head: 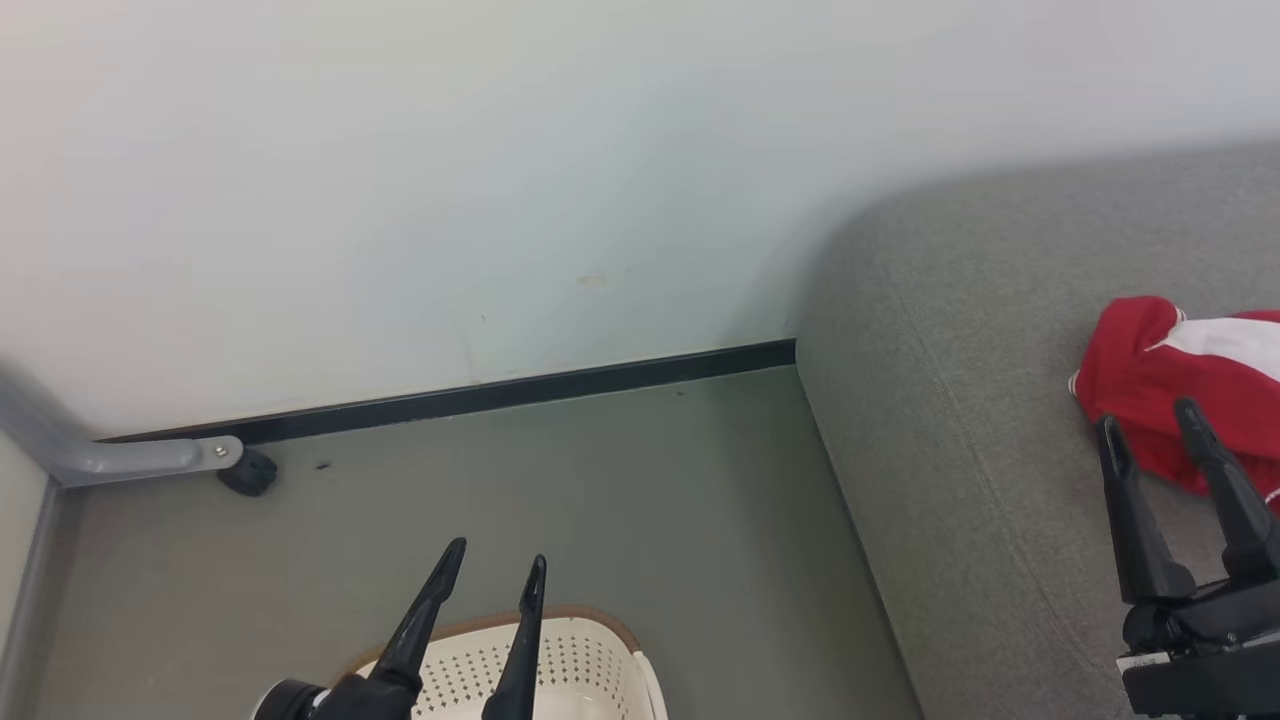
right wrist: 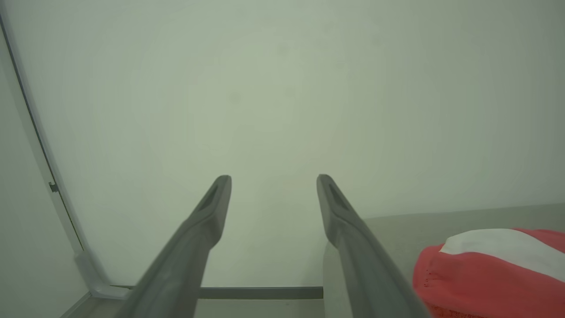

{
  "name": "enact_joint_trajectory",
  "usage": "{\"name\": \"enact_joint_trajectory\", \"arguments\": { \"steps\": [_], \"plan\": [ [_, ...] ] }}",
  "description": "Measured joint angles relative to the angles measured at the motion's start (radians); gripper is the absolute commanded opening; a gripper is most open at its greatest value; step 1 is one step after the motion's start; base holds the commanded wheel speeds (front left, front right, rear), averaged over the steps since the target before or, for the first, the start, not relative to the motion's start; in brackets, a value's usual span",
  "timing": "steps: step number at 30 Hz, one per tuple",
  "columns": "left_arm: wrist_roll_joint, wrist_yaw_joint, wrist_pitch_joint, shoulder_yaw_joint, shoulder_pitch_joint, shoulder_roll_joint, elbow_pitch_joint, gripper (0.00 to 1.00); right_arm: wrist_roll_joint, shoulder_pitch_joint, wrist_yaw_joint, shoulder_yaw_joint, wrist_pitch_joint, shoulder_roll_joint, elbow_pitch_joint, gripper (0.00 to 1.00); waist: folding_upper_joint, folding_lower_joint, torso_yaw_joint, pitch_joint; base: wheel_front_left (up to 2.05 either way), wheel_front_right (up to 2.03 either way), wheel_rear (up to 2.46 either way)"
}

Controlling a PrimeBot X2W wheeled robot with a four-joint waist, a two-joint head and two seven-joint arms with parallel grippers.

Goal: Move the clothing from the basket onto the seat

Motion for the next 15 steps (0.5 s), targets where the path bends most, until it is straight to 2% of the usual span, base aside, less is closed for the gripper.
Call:
{"name": "enact_joint_trajectory", "arguments": {
  "steps": [15],
  "plan": [
    [-0.013,0.083,0.0,0.096,0.06,-0.004,0.009,1.0,-0.042,0.055,-0.001,0.037,-0.085,0.068,0.116,1.0,0.0001,0.0001,0.157,-0.07,0.0,0.0,0.0]
  ]
}}
